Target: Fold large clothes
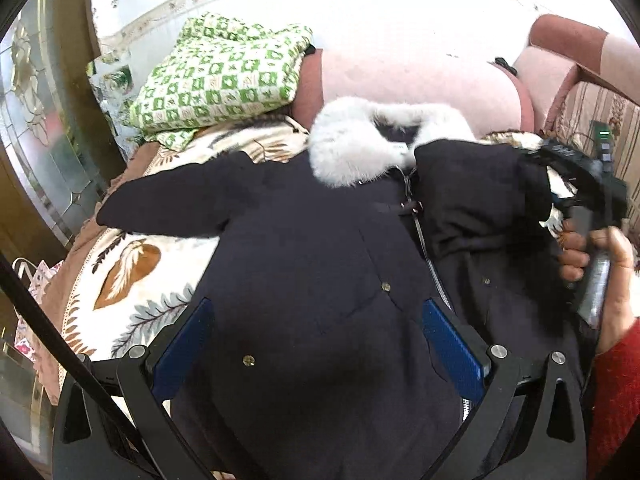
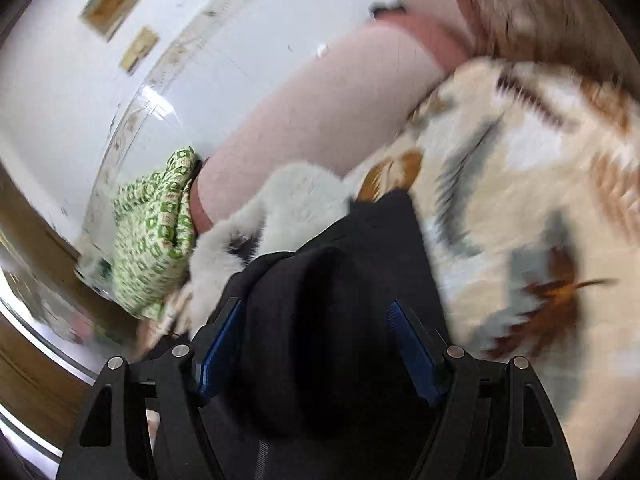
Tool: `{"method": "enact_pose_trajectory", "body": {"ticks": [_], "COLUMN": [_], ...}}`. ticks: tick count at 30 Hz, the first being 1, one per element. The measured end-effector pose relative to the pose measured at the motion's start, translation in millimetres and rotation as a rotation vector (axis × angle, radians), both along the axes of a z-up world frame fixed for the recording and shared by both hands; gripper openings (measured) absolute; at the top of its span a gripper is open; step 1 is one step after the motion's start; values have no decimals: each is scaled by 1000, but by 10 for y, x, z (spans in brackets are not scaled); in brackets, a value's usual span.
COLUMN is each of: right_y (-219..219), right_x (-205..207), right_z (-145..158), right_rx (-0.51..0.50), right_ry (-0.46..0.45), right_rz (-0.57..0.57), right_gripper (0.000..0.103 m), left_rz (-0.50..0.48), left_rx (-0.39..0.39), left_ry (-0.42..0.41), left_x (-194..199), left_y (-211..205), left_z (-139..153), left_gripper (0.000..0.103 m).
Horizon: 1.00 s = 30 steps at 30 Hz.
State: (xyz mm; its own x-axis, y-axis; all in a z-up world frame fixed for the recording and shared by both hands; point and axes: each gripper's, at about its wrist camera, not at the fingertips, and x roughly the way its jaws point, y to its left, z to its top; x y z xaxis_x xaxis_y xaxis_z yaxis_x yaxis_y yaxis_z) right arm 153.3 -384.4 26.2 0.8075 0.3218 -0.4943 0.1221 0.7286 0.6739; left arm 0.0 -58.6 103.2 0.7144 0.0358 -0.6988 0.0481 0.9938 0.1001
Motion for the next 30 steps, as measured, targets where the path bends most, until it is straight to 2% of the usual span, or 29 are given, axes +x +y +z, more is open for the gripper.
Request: {"method": "enact_pose_trajectory", "body": {"ticks": [2,3,4,6,7,8,10,12,15,18,21,23,24,26,27,28,30], "right_y": [304,491,706,1108,1194,1236,1186,1057,816,627,536,485,467,378,387,396,401], "right_x": [119,140,122,28,-37,-113,-205,-194,-137,-111,7,-3,-20,-119,-109,-93,-62], "right_z": [31,85,170,396,475,558,650,604,449,419,464,456,446,371,339,315,256], "right_rx": [19,66,117,251,280,265,191,139,173,151,109,81,58,9,-18,-37,-80], "right_ry": [-19,-58,-108,-227,-260,-287,-306,-276,-201,-171,-168,-158,-146,-123,-106,-92,-56], "right_rz": [115,213,332,659,739,756,689,597,481,393,334,310,299,283,270,261,243], "right_gripper": [79,79,79,79,79,79,81,85,85,85,85,85,85,85,85,85,85], "left_rz": [15,25,33,49,52,54,50,38,32,30,82,106,101,124,147,185,210], "left_rx": [18,27,31,20,8,-8,-18,-5,44,75,81,49,-21,-83,-64,-15,-5], "left_ry": [-9,-12,-13,-11,-12,-15,-17,-23,-11,38,116,173,230,250,239,224,231], "left_x": [2,2,11,22,37,68,139,239,503,916,1430,1672,1826,1962,2002,2071,2176], "left_y": [48,82,118,188,220,243,256,226,158,108,147,198,247,307,310,311,350], "left_z": [-3,-10,-19,-33,-37,-46,-71,-106,-219,-371,-599,-739,-825,-847,-830,-808,-832], "left_gripper": [103,103,103,103,103,103,103,103,103,103,99,73,66,40,34,20,19]}}
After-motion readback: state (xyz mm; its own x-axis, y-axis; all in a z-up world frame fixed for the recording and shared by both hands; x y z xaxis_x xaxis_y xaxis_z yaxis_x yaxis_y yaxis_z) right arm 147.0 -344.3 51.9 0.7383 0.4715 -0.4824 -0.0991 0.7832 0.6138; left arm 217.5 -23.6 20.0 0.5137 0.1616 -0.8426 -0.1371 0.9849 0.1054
